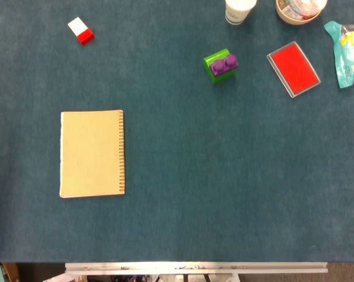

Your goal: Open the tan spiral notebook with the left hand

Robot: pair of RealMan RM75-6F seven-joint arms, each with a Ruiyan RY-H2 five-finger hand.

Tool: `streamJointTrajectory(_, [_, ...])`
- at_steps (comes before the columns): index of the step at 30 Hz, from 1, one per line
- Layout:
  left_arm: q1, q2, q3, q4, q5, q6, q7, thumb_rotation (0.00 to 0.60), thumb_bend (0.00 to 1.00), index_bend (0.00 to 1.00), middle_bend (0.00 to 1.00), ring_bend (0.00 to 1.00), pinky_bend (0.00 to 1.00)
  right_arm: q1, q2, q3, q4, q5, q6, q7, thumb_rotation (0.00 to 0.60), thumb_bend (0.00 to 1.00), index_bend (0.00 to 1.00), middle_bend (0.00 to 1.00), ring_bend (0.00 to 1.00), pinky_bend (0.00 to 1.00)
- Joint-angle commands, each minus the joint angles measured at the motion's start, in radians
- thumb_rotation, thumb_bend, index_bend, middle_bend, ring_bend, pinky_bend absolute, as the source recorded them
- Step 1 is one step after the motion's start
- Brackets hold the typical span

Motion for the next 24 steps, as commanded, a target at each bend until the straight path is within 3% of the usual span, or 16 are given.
streamJointTrajectory(1, [-0.002, -0.001, 0.001, 0.0, 0.002, -0.002, 0.0, 0.6, 0.31, 0.13, 0.16, 0.14, 0.15, 0.002, -0.001, 0.001, 0.002, 0.0, -0.003, 0.001, 0.6, 0.36, 0.23, 0.28, 0.21, 0.29])
streamJointTrajectory(6, [-0.01, 0.001, 0.011, 0.008, 0.021, -0.017, -0.012, 0.6, 0.31, 0.13, 0.16, 0.14, 0.15, 0.007, 0.001, 0.003, 0.003, 0.001, -0.009, 0.005, 0.6, 0.36, 0.23, 0.28, 0.21, 0.29])
streamJointTrajectory(11, [-0.05, 0.013, 0.025, 0.058, 0.077, -0.064, -0.106, 0.6, 0.31, 0.13, 0.16, 0.14, 0.15, 0.008, 0.004, 0.004, 0.0, -0.002, -0.008, 0.008, 0.6, 0.36, 0.23, 0.28, 0.21, 0.29])
streamJointTrajectory(17, [-0.133, -0.01, 0.046, 0.194, 0.194, -0.109, -0.291, 0.6, 0.31, 0.13, 0.16, 0.14, 0.15, 0.011, 0.007, 0.002, -0.008, -0.009, -0.01, 0.007, 0.6, 0.36, 0.23, 0.28, 0.21, 0.29])
streamJointTrajectory(24, [-0.23, -0.123, 0.078, 0.444, 0.321, -0.088, -0.578, 0.6, 0.31, 0.14, 0.17, 0.14, 0.15, 0.022, 0.009, 0.0, -0.028, -0.018, -0.022, -0.007, 0.6, 0.36, 0.23, 0.28, 0.21, 0.29])
